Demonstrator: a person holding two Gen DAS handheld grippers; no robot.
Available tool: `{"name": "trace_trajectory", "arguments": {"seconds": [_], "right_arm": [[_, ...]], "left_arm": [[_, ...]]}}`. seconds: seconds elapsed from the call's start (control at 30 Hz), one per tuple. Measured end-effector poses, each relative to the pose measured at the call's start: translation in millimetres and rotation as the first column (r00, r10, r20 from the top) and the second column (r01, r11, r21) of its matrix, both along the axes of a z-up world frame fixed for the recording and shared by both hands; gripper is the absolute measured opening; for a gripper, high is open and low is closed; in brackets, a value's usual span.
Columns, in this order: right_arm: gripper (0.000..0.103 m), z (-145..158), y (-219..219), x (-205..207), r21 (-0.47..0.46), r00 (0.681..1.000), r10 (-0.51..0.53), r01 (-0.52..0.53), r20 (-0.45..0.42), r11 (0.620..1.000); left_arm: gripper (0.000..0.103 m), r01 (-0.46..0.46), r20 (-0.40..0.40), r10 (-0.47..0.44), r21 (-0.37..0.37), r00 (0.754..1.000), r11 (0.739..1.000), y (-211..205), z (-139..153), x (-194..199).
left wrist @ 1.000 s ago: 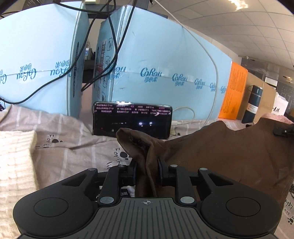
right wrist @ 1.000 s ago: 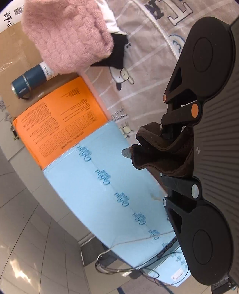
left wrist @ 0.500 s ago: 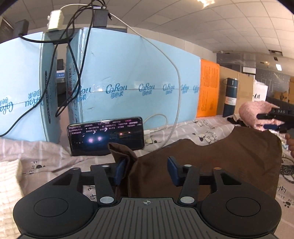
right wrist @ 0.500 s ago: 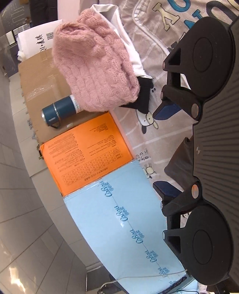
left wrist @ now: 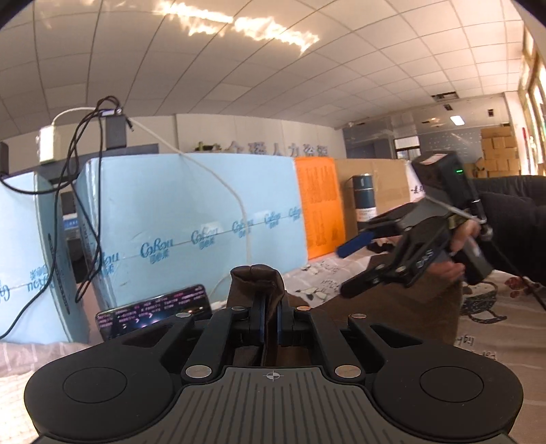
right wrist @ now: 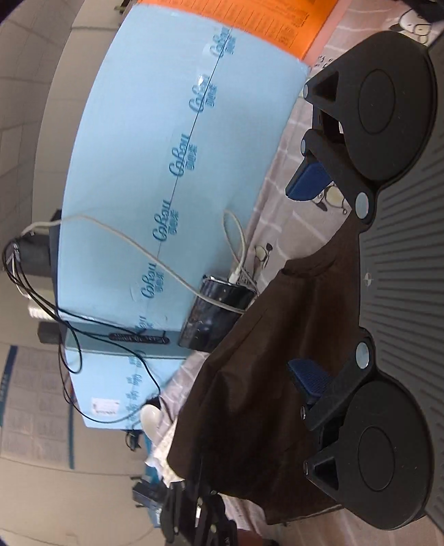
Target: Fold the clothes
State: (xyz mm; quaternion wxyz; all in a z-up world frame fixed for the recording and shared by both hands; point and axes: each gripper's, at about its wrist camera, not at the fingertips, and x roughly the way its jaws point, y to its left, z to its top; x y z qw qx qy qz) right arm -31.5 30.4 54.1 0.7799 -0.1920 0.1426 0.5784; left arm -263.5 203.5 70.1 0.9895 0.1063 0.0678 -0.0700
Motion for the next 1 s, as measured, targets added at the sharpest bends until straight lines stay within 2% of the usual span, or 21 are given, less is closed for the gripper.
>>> {"name": "trace_trajectory", "arguments": {"seconds": [0.03, 0.17, 0.23, 0.3, 0.33, 0.37, 0.47, 0.57, 0.67, 0.77, 0.87, 1.0], "right_arm": [[0.1, -3.4, 11.1, 1.1, -0.018, 0.999, 0.04, -0.04, 0.014, 0.999], [0.098, -13.6, 40.8, 4.2, -0.059, 0.983, 0.186, -0.185, 0.005, 0.981], [0.094, -18.5, 51.0, 1.6, -0.082, 0.97, 0.241, -0.24, -0.001, 0.967], [0.076, -20.8, 52.9, -2.4, -0.09, 0.965, 0.263, -0.263, -0.009, 0.961], [0.054, -18.3, 48.2, -4.8, -0.084, 0.968, 0.252, -0.252, -0.013, 0.964], [0.038, -15.9, 43.5, -7.3, -0.078, 0.97, 0.241, -0.242, -0.017, 0.967], [0.021, -8.5, 29.4, -14.7, -0.059, 0.978, 0.208, -0.209, -0.03, 0.976], [0.015, 3.6, 8.2, -29.6, -0.022, 0.982, 0.187, -0.187, -0.017, 0.982], [0.009, 23.9, -27.4, -63.5, 0.044, 0.979, 0.194, -0.197, 0.056, 0.979], [0.008, 39.2, -64.9, -102.1, 0.107, 0.969, 0.208, -0.223, 0.136, 0.969], [0.007, 45.2, -99.3, -143.0, 0.13, 0.949, 0.231, -0.262, 0.214, 0.956], [0.007, 45.7, -137.3, -195.5, 0.119, 0.918, 0.287, -0.328, 0.273, 0.937]], "left_arm": [[0.004, 0.029, 0.002, -0.029, 0.027, 1.0, 0.999, -5.4, -2.3, -3.4], [0.004, 0.044, -0.013, -0.043, 0.067, 0.999, 0.997, -10.4, -9.0, -3.4], [0.004, 0.038, -0.01, -0.037, 0.046, 0.999, 0.998, -7.3, -9.6, -3.4], [0.004, 0.034, -0.004, -0.034, 0.037, 0.999, 0.999, -6.3, -9.0, -4.3], [0.004, 0.032, 0.0, -0.032, 0.038, 0.999, 0.999, -7.0, -8.7, -5.5], [0.004, 0.03, 0.005, -0.03, 0.041, 1.0, 0.999, -8.1, -8.4, -7.0], [0.004, 0.024, 0.029, -0.024, 0.026, 0.999, 0.999, -10.2, -7.0, -15.5], [0.004, 0.02, 0.076, -0.019, -0.008, 0.997, 1.0, -14.8, -3.9, -32.0], [0.004, 0.027, 0.166, -0.02, -0.041, 0.986, 0.999, -26.8, 2.6, -59.9], [0.005, 0.051, 0.247, -0.03, -0.078, 0.968, 0.996, -40.7, 6.2, -94.1], [0.005, 0.072, 0.275, -0.048, -0.077, 0.96, 0.994, -54.4, 6.0, -124.7], [0.007, 0.093, 0.26, -0.07, -0.078, 0.963, 0.993, -69.6, 3.7, -157.7]]}}
